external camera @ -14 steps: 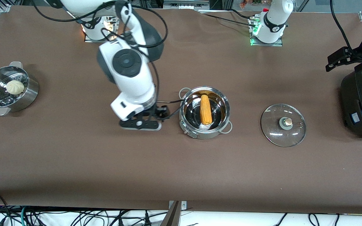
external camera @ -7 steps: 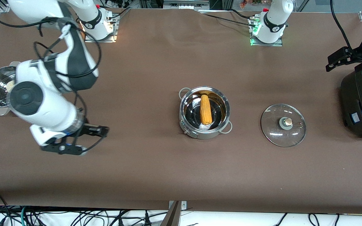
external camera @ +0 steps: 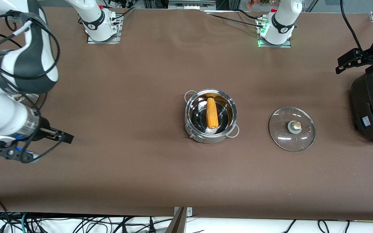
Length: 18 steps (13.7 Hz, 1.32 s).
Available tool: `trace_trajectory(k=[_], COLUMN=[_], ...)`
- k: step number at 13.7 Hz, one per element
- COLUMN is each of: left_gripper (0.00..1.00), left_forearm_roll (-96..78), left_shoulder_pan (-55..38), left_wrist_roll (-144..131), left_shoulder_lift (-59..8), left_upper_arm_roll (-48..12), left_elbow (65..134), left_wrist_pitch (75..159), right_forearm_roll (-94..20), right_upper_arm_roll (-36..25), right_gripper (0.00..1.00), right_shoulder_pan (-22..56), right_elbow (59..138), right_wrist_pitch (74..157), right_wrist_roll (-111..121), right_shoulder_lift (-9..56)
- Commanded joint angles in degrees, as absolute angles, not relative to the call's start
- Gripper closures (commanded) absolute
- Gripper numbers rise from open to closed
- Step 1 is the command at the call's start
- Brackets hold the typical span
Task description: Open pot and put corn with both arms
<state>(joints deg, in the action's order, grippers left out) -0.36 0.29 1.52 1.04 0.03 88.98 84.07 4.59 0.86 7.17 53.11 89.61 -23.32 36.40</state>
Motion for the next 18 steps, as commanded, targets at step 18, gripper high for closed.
trace_trajectory(k=[18], left_gripper=[0.0], left_forearm_roll=[-1.49], left_shoulder_pan=[0.88], left_wrist_roll=[1.41], left_shoulder_lift=[0.09], left_upper_arm_roll=[-0.18], left_elbow=[87.01], left_wrist_pitch=[82.44], right_forearm_roll=[-0.62], right_upper_arm_roll=[0.7], right_gripper=[0.0], right_shoulder_pan=[-2.72], right_elbow=[95.1], right_wrist_pitch=[93.7], right_wrist_roll=[-10.72], right_shoulder_lift=[2.81])
